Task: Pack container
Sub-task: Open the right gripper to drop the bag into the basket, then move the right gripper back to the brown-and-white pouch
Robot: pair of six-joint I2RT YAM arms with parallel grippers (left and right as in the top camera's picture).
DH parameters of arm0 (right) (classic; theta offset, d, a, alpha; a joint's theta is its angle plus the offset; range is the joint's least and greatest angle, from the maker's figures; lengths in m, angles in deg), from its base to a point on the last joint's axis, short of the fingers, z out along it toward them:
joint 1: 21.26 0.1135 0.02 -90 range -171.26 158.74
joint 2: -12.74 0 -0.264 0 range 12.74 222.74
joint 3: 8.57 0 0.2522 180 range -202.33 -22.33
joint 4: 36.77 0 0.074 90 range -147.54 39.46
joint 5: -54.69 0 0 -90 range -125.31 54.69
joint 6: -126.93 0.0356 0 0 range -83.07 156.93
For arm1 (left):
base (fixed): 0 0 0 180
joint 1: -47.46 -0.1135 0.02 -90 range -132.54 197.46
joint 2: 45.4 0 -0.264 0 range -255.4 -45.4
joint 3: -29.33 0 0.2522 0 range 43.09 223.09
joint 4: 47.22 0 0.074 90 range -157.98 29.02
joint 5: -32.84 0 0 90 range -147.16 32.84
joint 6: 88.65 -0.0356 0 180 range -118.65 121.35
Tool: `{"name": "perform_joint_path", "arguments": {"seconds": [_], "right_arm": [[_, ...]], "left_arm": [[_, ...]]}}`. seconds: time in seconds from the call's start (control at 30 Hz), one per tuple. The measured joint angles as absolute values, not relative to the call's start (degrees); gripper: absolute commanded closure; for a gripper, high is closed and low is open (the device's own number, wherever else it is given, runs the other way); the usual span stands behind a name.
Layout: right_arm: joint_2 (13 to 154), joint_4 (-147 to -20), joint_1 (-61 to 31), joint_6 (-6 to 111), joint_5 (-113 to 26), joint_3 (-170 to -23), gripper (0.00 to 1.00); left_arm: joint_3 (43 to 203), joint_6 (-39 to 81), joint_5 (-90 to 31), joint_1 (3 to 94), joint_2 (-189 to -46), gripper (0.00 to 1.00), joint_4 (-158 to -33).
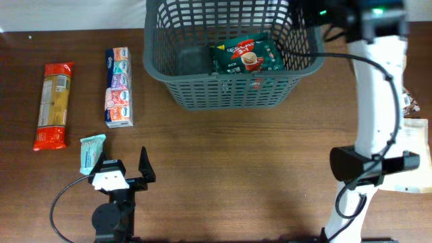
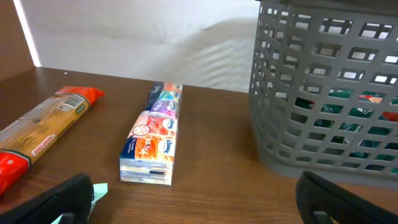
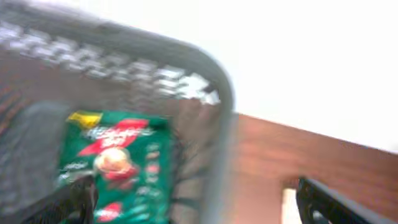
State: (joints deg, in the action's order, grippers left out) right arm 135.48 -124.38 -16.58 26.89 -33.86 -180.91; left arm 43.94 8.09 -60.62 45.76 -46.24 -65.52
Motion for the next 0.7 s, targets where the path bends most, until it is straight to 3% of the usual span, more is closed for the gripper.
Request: {"name": "perform_joint_path", "arguments": {"seconds": [0.27, 0.43, 0.7], "right_arm": [[134.4, -134.2, -31.3, 28.3, -27.1, -191.5, 0.01], [134.9, -139.0, -39.5, 29.2, -25.6, -190.5, 0.01], [135.0, -136.3, -45.5, 29.2, -25.3, -181.1, 0.01]], "left_arm": [[43.9, 8.1, -60.6, 45.8, -46.2, 0.01, -65.5], [43.9, 8.1, -60.6, 45.8, -46.2, 0.01, -65.5], [43.9, 8.1, -60.6, 45.8, -46.2, 0.01, -65.5]]}}
